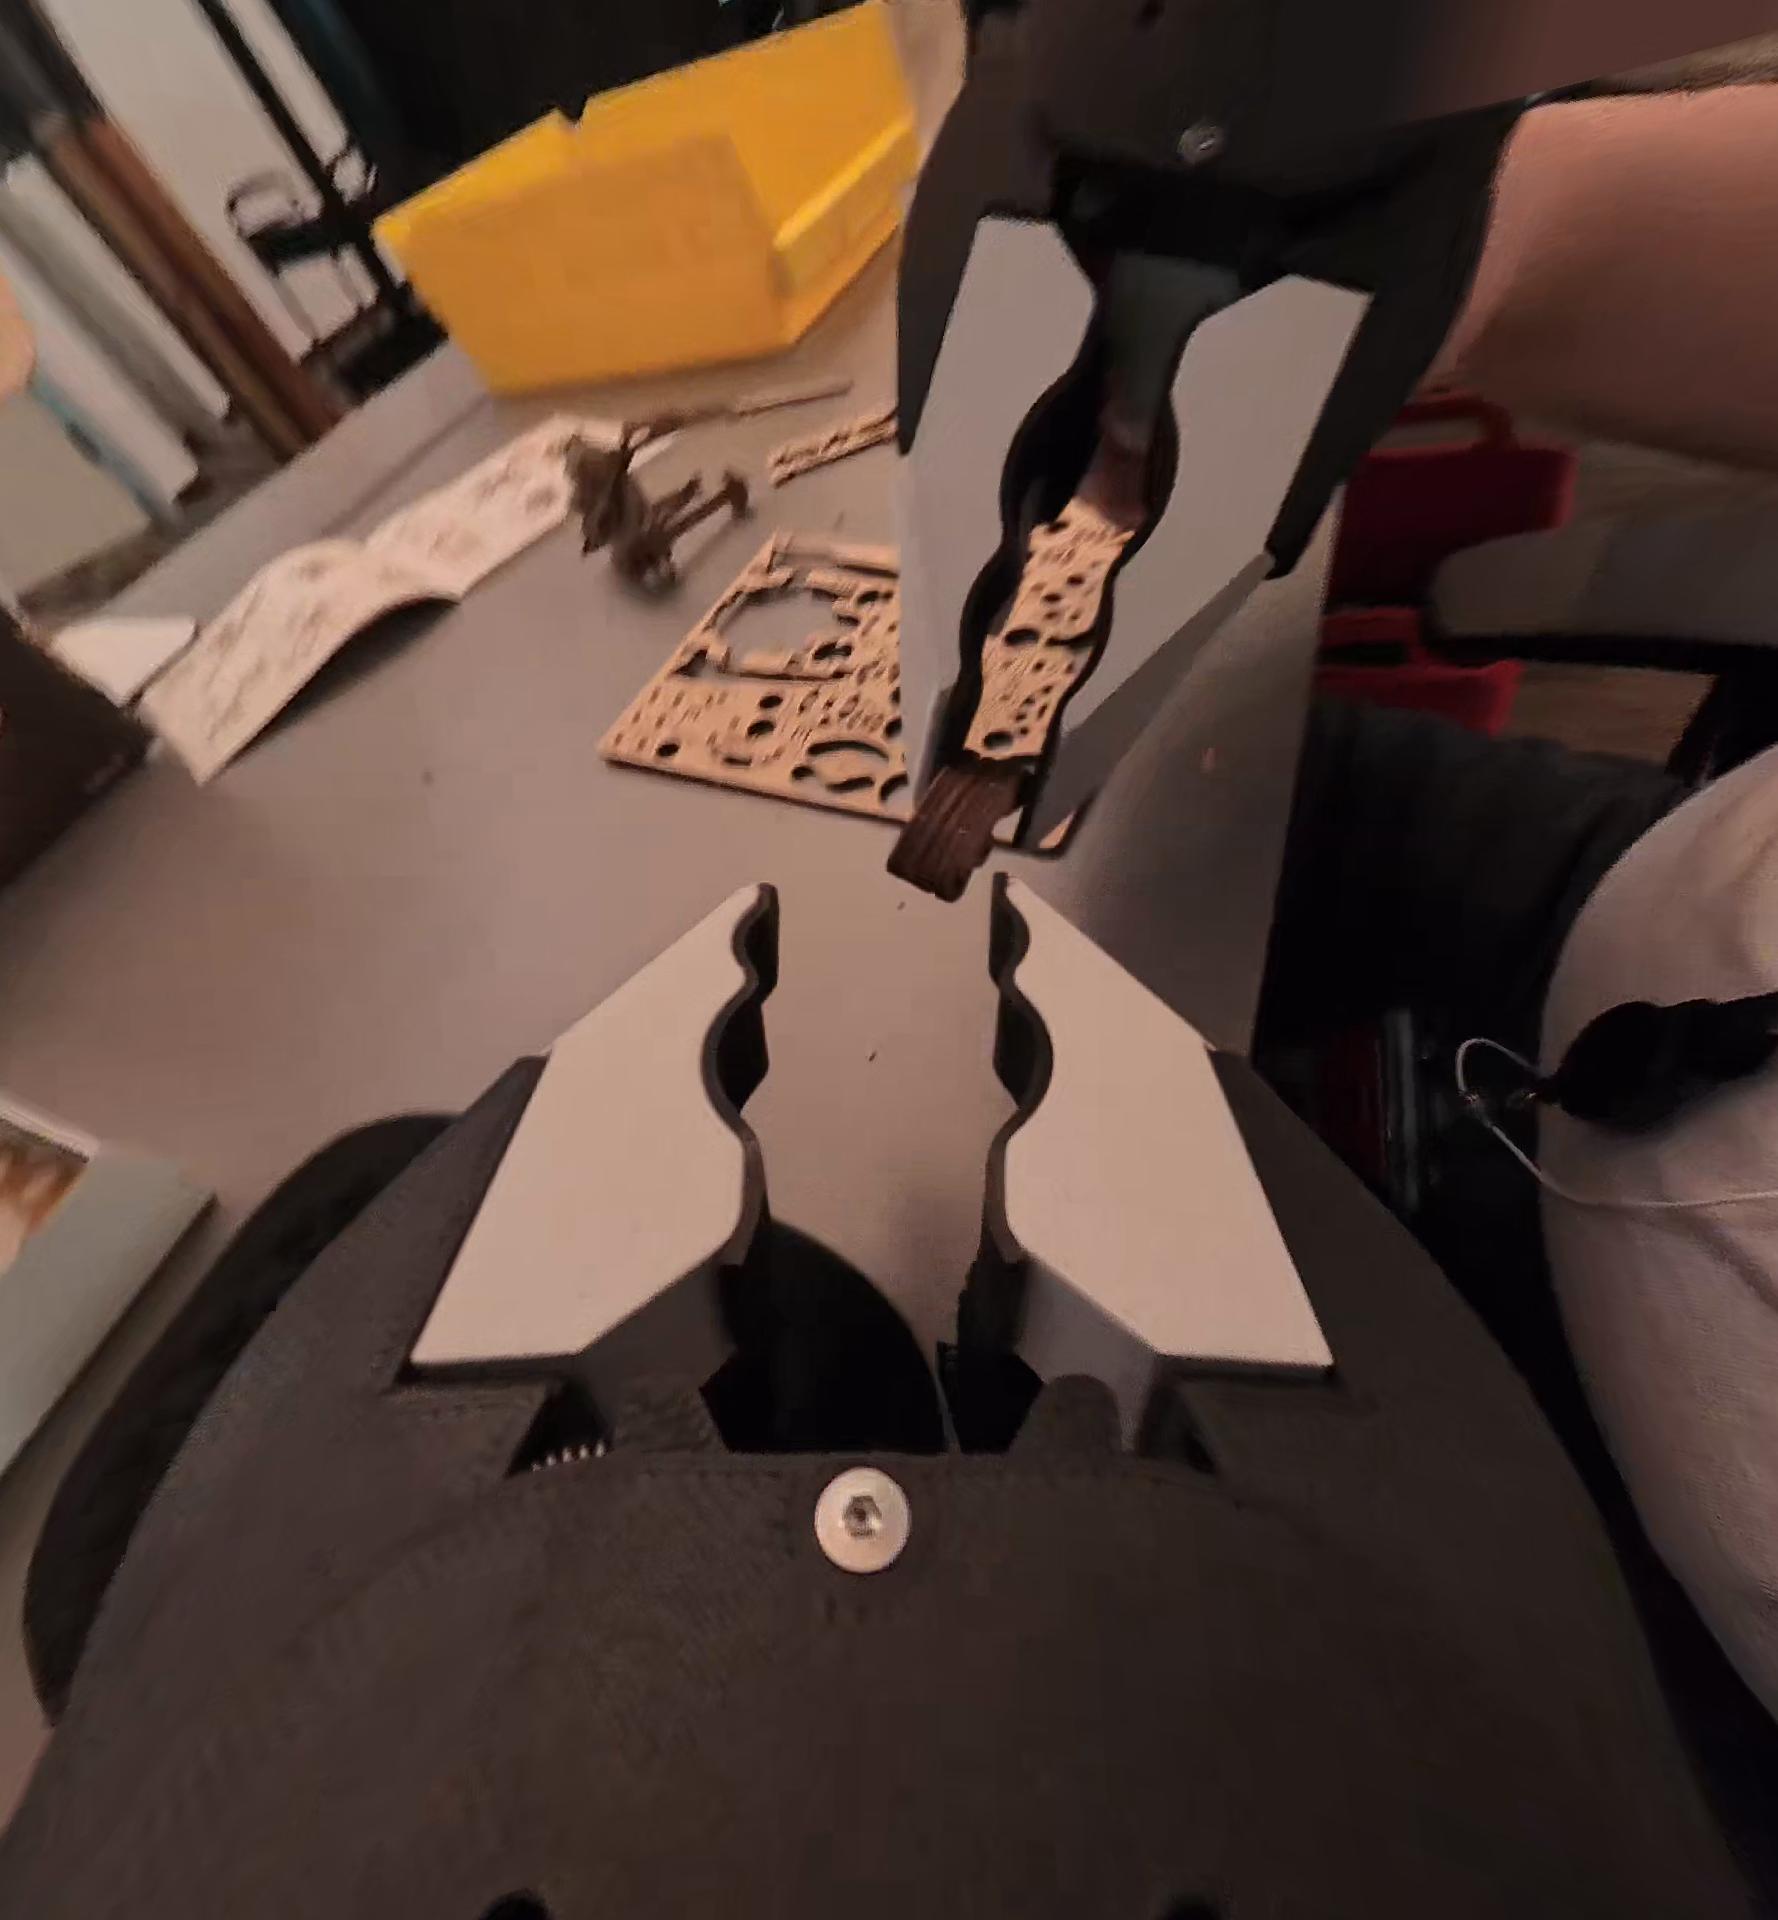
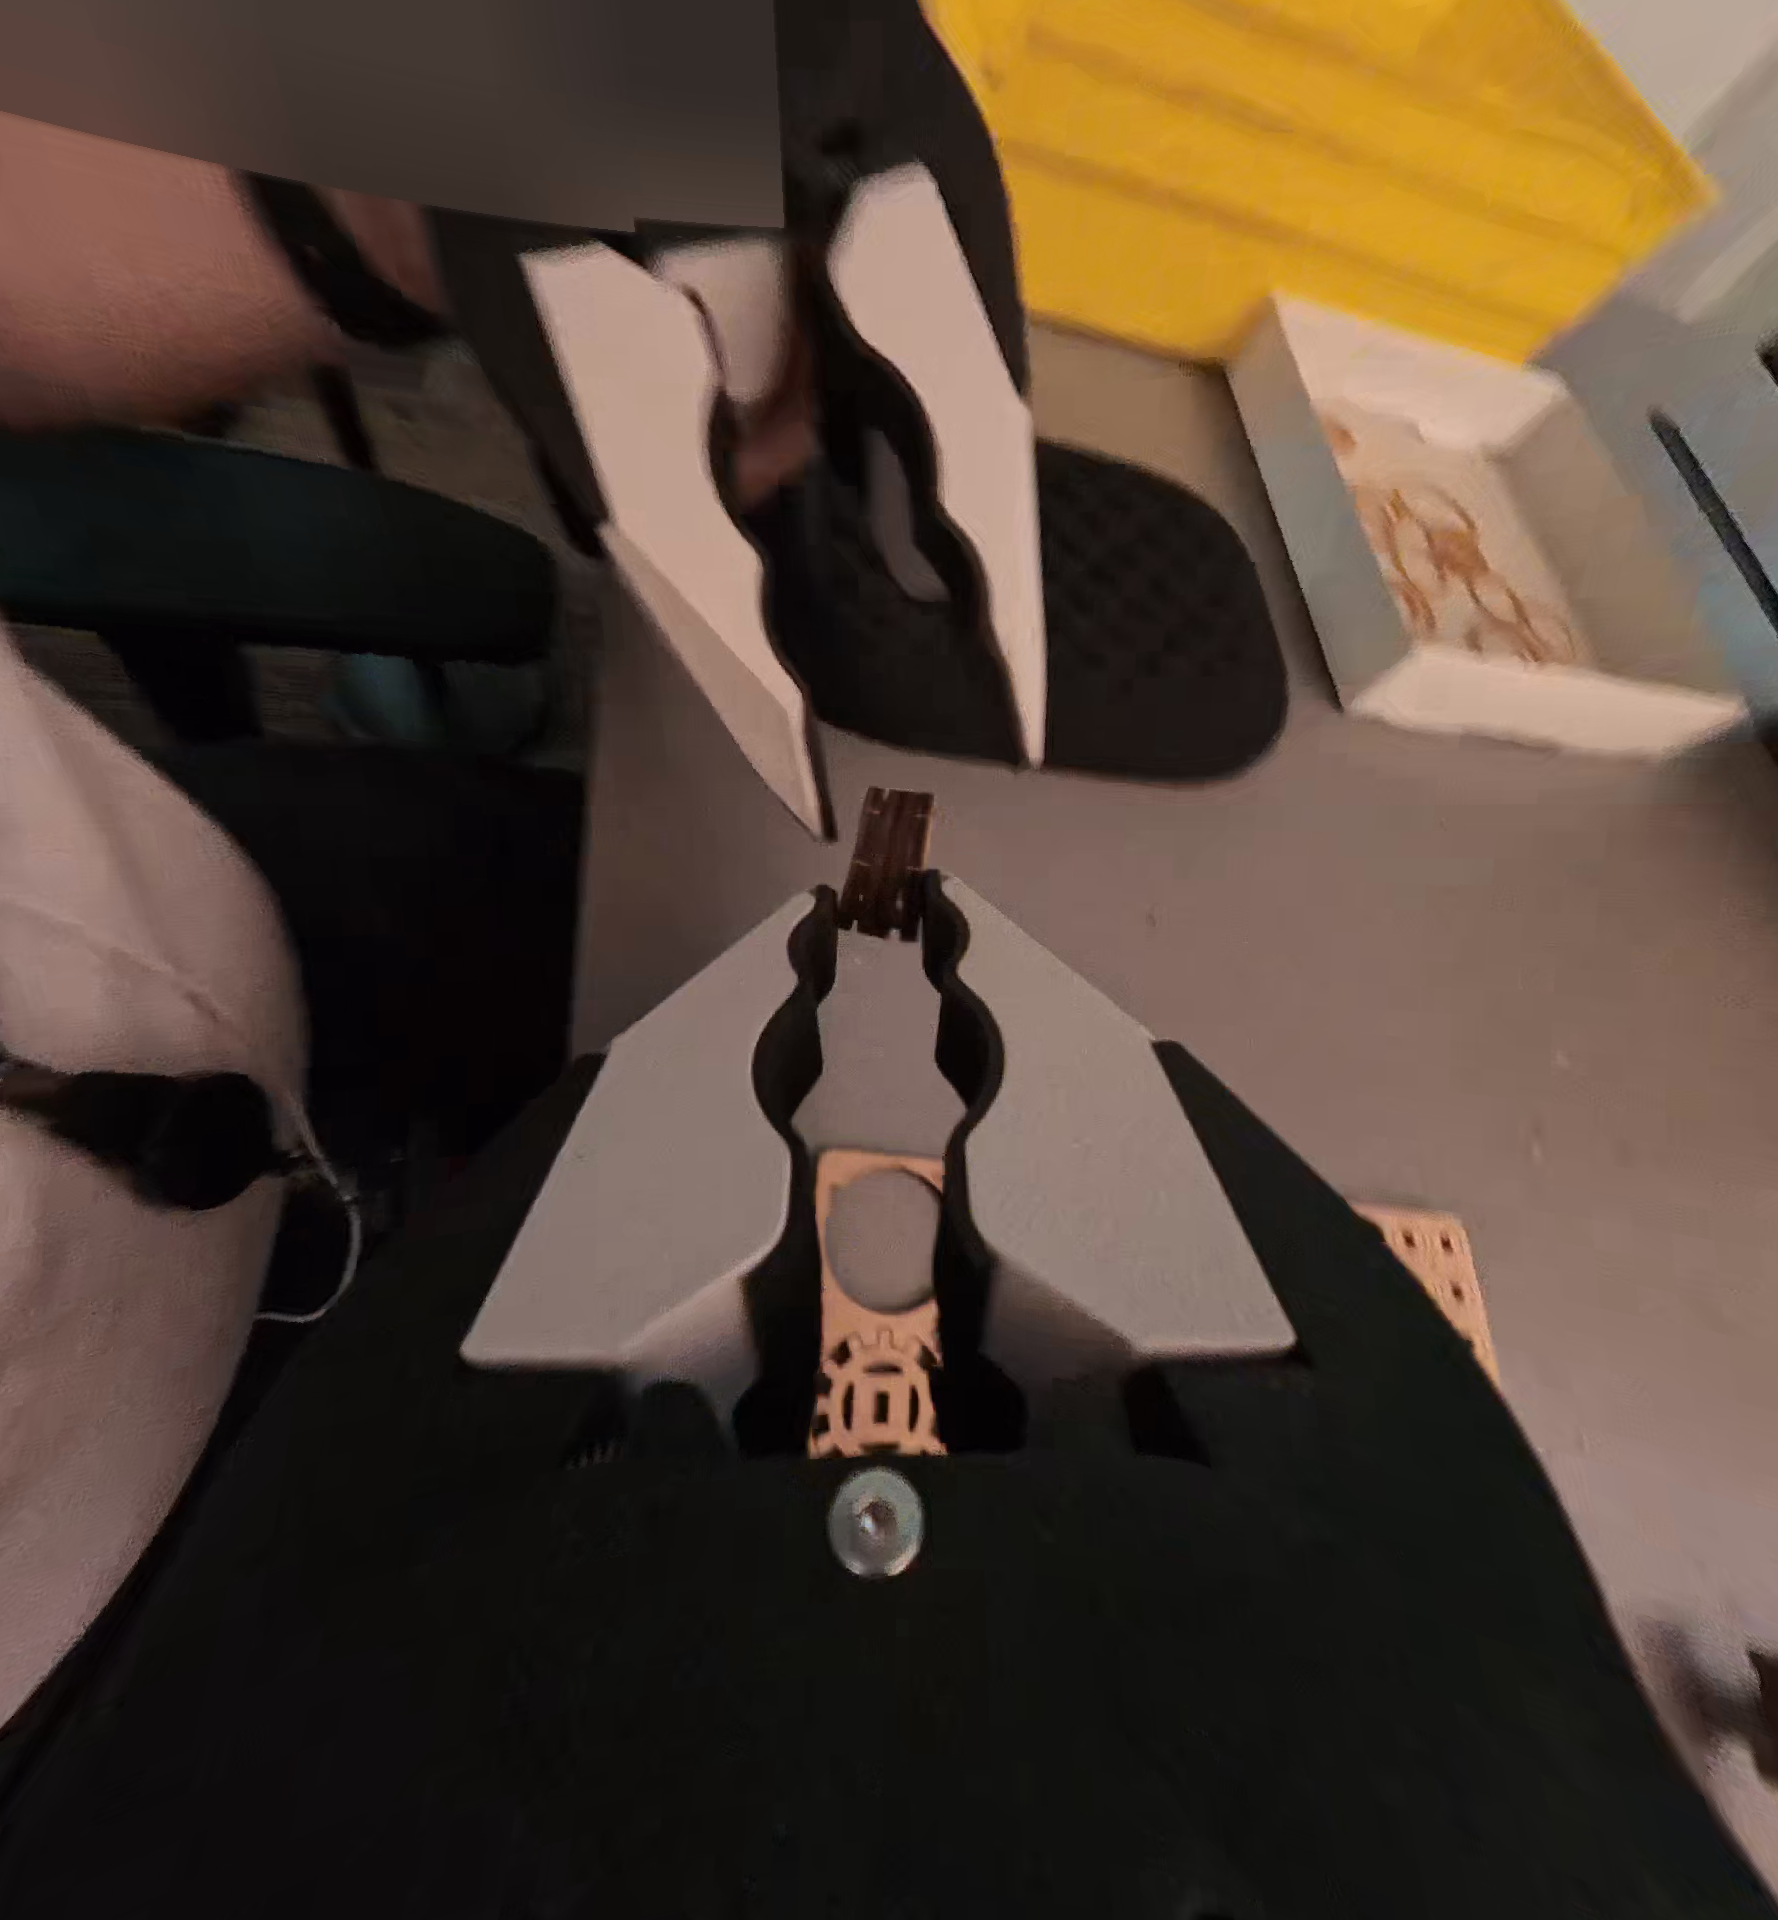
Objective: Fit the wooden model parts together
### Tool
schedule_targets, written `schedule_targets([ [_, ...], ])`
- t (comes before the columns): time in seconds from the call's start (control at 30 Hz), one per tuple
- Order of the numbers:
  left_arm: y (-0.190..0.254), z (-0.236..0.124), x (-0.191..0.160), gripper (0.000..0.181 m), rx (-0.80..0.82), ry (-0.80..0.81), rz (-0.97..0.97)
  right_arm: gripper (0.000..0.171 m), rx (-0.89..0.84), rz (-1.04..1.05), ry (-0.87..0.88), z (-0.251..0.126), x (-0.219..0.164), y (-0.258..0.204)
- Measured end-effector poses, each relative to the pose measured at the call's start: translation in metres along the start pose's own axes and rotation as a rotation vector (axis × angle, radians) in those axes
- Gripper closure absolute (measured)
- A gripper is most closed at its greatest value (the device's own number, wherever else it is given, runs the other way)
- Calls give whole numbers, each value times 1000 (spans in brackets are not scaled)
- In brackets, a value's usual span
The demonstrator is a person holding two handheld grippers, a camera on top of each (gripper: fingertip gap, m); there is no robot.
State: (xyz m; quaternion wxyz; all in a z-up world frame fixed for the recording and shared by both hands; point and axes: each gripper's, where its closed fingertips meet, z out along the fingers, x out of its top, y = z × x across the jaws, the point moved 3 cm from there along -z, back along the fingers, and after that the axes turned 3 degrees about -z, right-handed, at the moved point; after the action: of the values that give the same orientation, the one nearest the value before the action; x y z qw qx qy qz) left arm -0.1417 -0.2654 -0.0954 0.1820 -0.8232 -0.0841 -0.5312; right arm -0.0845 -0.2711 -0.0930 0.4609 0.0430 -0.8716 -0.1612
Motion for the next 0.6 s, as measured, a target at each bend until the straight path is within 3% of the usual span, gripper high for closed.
schedule_targets([
  [0.07, 7, -2, 8, 146, -57, 51, 49, 155, 35, 1, 59, -6, 10, -2],
  [0.13, 15, -6, 15, 162, -126, 99, 84, 155, 66, 1, 105, -12, 16, -4],
  [0.27, 23, -12, 26, 164, -157, 156, 150, 155, 110, -28, 115, -17, 18, -9],
  [0.4, 29, -7, 22, 168, -172, 114, 190, 155, 131, -90, 118, -19, 17, -13],
  [0.6, 23, -10, 29, 168, -113, 172, 189, 150, 66, -69, 150, -22, 20, -3],
])
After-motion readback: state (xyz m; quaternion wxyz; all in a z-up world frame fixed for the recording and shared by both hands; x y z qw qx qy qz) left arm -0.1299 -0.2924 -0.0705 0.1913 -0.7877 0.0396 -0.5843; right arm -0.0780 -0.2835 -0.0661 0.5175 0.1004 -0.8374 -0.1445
